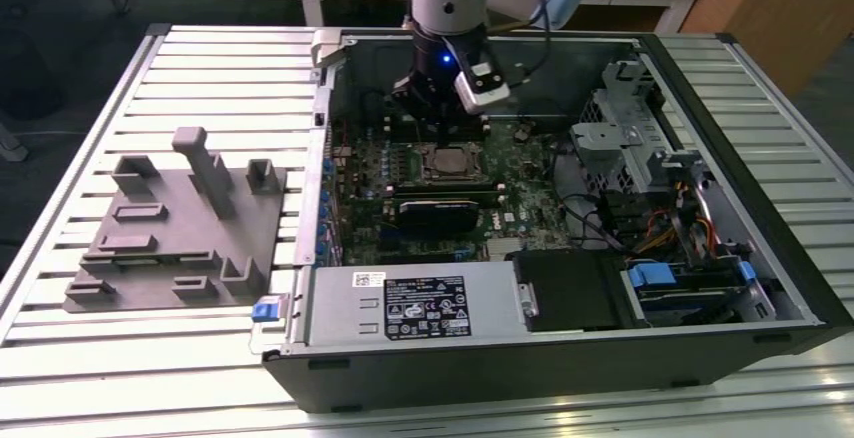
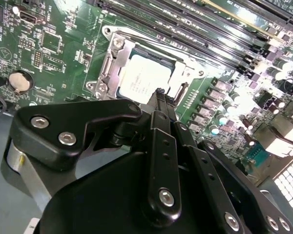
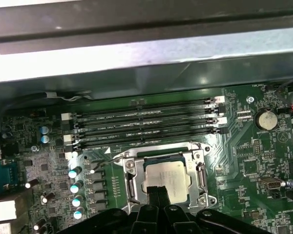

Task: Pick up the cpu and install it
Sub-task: 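Install the first cpu locking lever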

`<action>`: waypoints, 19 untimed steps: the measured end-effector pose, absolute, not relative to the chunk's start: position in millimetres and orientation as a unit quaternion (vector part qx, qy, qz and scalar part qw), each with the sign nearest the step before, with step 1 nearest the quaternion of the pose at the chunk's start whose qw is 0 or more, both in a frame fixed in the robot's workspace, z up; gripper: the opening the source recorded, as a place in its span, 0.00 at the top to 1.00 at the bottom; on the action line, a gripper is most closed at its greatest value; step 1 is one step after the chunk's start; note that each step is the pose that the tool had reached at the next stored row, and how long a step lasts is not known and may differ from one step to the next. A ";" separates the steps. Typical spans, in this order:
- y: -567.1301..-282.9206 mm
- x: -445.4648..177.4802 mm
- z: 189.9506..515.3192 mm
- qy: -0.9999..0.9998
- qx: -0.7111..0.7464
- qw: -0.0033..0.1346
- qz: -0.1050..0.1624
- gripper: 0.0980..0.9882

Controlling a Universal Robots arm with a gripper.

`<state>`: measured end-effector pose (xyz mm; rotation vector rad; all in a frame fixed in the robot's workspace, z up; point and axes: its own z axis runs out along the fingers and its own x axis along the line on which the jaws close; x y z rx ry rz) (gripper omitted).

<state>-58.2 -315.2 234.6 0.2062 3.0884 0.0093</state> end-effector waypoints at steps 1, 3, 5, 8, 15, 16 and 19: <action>-315.2 -59.0 234.6 0.998 0.067 0.023 0.003 0.99; -315.2 -60.9 234.6 0.998 0.067 0.023 0.003 0.99; -315.2 -62.6 234.6 0.998 0.067 0.023 0.003 0.99; -315.2 -65.7 234.6 0.998 0.067 0.023 0.003 0.99; -315.2 -77.2 234.6 0.998 0.067 0.023 0.003 0.99; -315.2 -79.2 234.6 0.998 0.067 0.023 0.003 0.99; -315.2 -85.2 234.6 0.998 0.067 0.023 0.003 0.99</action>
